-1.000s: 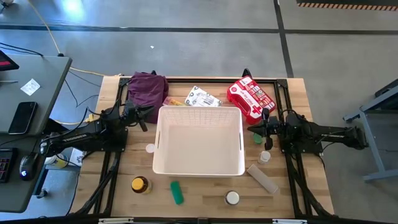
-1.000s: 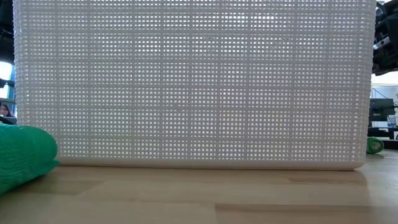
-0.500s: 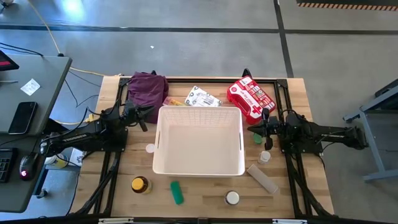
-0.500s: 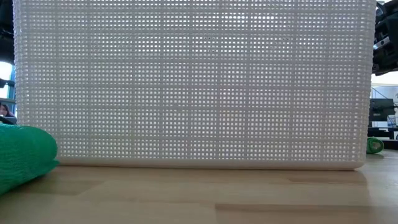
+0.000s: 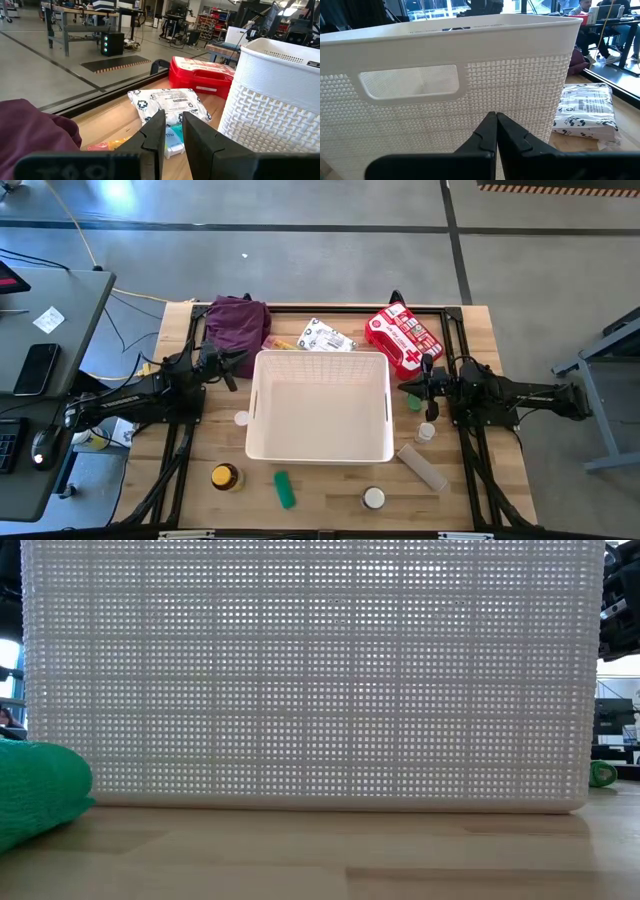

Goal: Pick & place medical supplies in basket/bin

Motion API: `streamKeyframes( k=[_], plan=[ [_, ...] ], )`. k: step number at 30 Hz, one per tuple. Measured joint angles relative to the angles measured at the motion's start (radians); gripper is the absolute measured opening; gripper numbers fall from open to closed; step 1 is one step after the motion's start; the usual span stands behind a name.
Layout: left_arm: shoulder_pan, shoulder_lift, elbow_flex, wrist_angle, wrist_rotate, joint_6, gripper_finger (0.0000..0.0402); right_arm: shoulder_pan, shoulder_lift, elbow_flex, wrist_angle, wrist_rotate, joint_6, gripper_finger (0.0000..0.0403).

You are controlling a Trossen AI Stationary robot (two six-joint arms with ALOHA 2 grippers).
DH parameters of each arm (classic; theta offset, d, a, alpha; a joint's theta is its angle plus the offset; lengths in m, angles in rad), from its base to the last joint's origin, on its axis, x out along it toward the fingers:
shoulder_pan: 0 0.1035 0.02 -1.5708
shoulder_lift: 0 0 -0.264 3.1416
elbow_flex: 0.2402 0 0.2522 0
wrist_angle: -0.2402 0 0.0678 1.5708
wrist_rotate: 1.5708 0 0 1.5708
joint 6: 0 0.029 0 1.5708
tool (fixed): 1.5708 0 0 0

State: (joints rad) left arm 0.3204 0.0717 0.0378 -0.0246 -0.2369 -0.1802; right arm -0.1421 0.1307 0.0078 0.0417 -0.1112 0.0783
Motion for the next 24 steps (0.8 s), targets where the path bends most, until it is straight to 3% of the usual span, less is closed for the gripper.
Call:
streamKeyframes(
  k=[5,9,12,17,24],
  plan=[
    [0.000,0.000,-0.002,0.016,0.002,-0.010,0.0101,0.000,0.000,0.000,0.000,0.000,0.000,0.0000],
    [0.000,-0.001,-0.004,0.039,0.078,-0.102,0.0101,0.000,0.000,0.000,0.000,0.000,0.000,0.0000],
    [0.000,-0.002,-0.004,0.123,0.096,-0.268,0.0101,0.000,0.000,0.000,0.000,0.000,0.000,0.0000],
    [0.000,-0.002,-0.003,0.323,0.025,-0.484,0.0101,0.000,0.000,0.000,0.000,0.000,0.000,0.0000],
    [0.000,-0.001,0.009,0.482,0.027,-0.512,0.0101,0.000,0.000,0.000,0.000,0.000,-0.022,0.0000]
  ],
)
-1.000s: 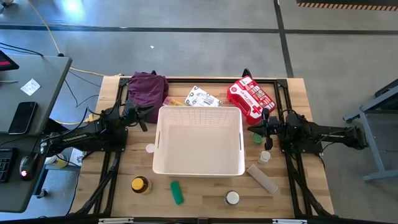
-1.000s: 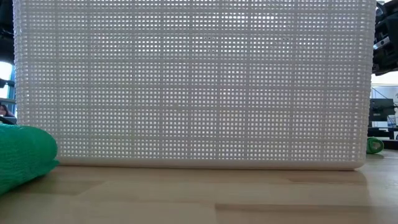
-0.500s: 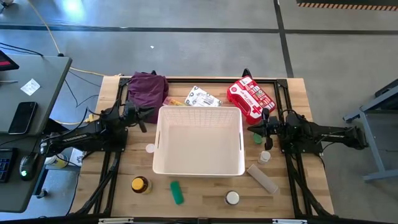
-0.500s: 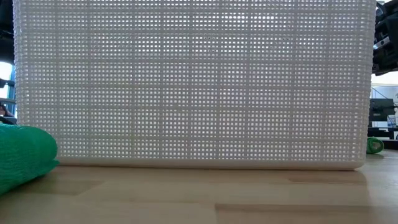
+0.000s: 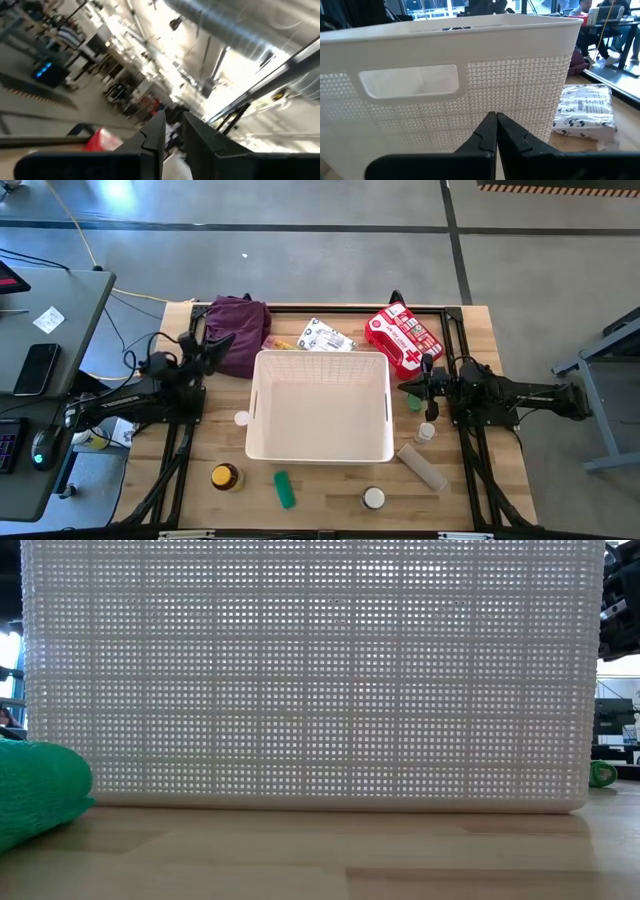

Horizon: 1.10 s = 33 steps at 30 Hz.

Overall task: Pick & place medical supplies in basket/bin
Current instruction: Put the red first aid kit into the white bin

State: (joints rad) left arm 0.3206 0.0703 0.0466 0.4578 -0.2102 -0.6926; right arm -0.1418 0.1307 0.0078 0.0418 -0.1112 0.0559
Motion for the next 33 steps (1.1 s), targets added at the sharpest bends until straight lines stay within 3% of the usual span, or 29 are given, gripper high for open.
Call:
streamKeyframes(
  k=[5,11,14,19,23,26,33],
  plan=[
    [0.000,0.029,0.099,0.008,0.066,0.064,0.0101,-0.002,0.000,0.001,0.023,0.000,-0.075,0.0000],
    [0.000,0.149,0.318,-0.038,0.103,0.239,0.0101,-0.002,-0.001,0.039,0.355,0.015,-0.100,0.0000],
    [0.000,0.266,0.457,-0.119,0.103,0.284,0.0101,-0.002,0.007,0.070,0.521,0.191,-0.002,0.0000],
    [0.000,0.469,0.710,-0.287,0.098,0.319,0.0101,-0.002,0.034,0.199,0.534,0.516,0.079,0.0000],
    [0.000,0.600,0.872,-0.310,0.091,0.319,0.0101,-0.003,0.115,0.321,0.515,0.732,0.100,0.0000],
    [0.000,0.664,0.977,-0.303,0.133,0.318,0.0101,-0.003,0.205,0.421,0.513,0.789,0.076,0.0000],
    [0.000,0.739,1.129,-0.370,0.170,0.318,0.0101,-0.003,0.497,0.695,0.513,0.749,0.049,0.0000]
  ],
)
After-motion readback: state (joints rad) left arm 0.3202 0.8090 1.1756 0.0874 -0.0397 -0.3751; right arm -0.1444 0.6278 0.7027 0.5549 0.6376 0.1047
